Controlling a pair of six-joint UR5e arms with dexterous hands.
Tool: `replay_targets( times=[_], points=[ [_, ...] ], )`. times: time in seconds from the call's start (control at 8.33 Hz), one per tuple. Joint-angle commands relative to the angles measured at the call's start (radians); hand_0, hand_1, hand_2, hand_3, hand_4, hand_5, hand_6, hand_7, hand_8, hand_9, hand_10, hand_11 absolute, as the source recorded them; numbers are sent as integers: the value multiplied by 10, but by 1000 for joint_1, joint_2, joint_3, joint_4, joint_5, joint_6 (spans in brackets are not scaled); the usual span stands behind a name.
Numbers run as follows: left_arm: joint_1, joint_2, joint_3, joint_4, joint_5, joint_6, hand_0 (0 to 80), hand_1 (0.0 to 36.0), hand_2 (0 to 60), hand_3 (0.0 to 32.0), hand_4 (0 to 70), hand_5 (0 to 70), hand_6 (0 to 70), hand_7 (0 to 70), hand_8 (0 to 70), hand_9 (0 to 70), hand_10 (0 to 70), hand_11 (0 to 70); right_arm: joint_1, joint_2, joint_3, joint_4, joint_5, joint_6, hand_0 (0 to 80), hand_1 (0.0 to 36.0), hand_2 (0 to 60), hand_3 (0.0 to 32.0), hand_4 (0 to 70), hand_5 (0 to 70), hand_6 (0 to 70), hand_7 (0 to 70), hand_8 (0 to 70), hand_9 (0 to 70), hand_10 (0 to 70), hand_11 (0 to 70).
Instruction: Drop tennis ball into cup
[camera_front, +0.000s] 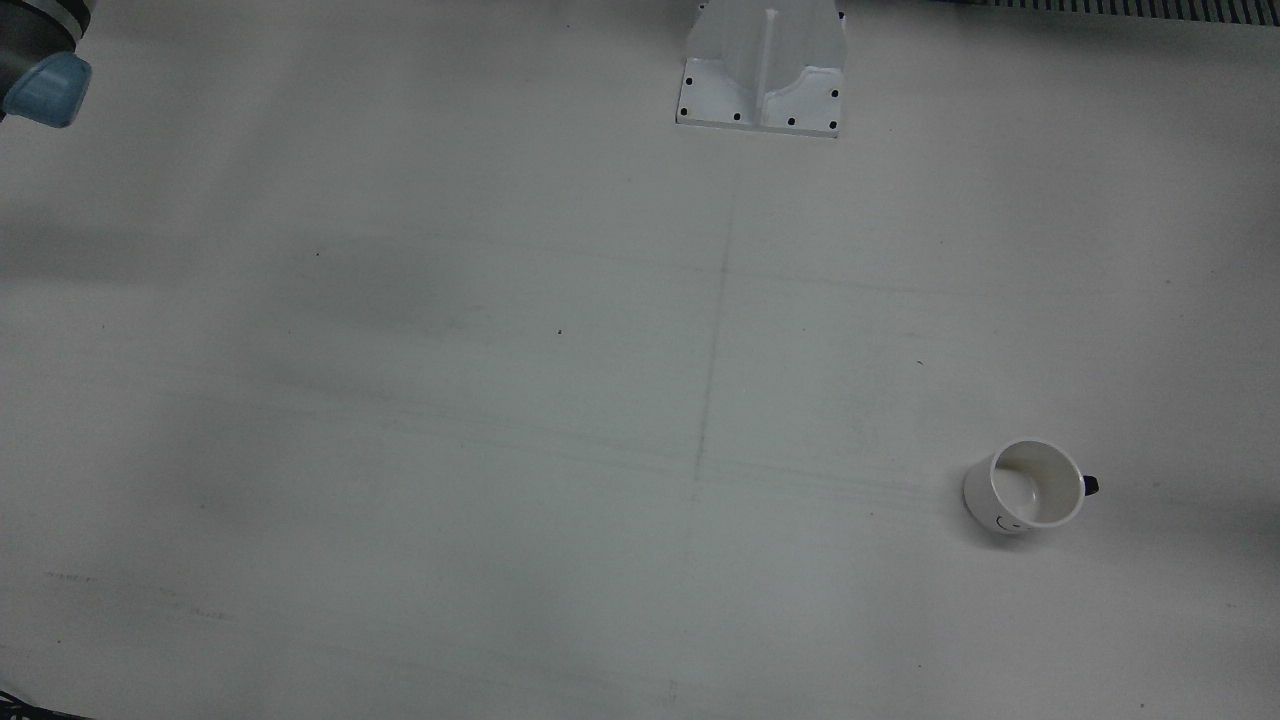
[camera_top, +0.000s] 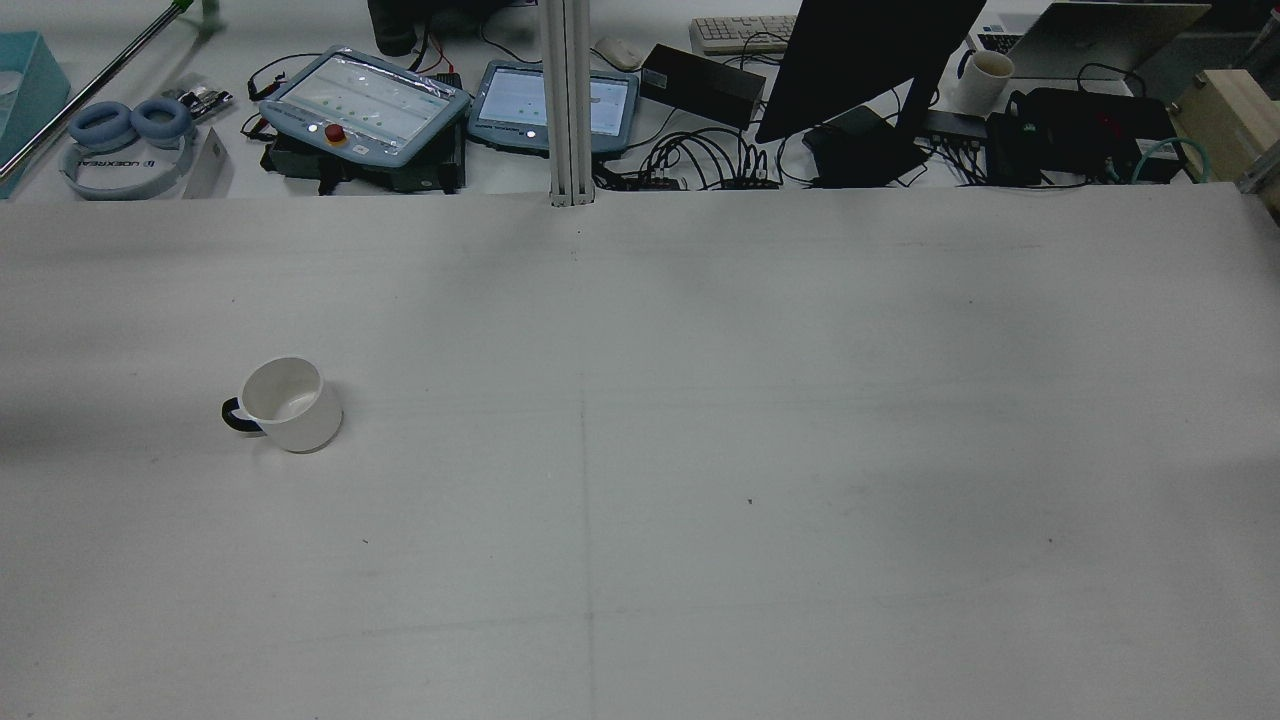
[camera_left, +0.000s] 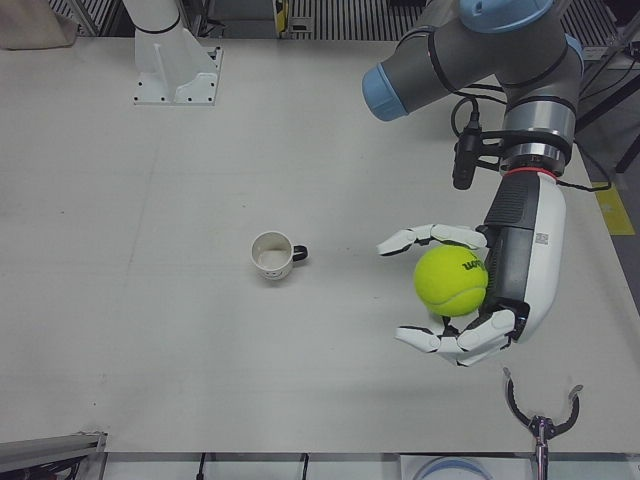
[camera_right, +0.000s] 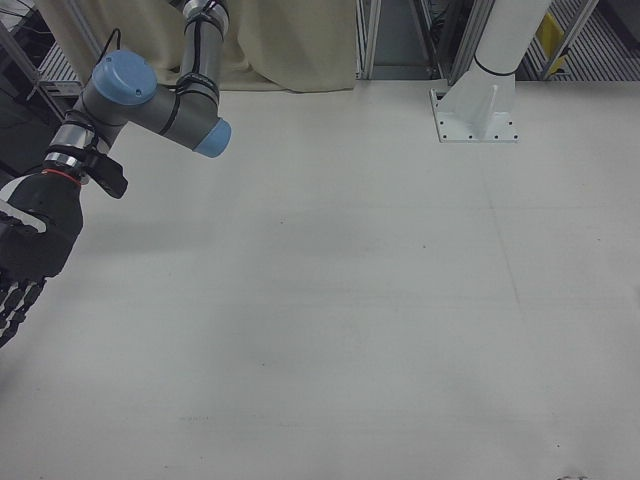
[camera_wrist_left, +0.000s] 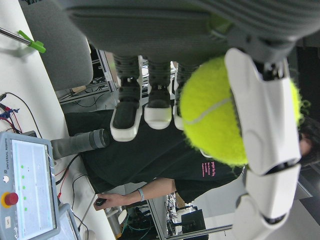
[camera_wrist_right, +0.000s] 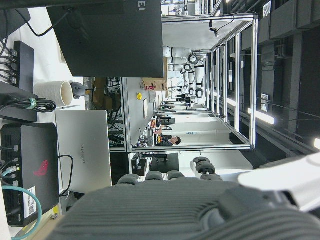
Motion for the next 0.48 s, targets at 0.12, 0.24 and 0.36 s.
replay_targets(
  times=[0.12,0.24,0.36],
  points=[
    [188,74,-124,-3,5,1,505,119,245,0,488,213,700,700,548,700,382,539,0,0,0,0,0,0,0,0,0,0,0,0,0,0,0,0,0,0],
    [234,74,-133,-6,6,3,498,116,232,0,475,195,700,700,539,700,376,531,0,0,0,0,0,0,0,0,0,0,0,0,0,0,0,0,0,0],
    [280,74,-144,-6,6,4,492,104,233,0,461,207,700,700,535,700,370,523,0,0,0,0,0,0,0,0,0,0,0,0,0,0,0,0,0,0]
  ],
)
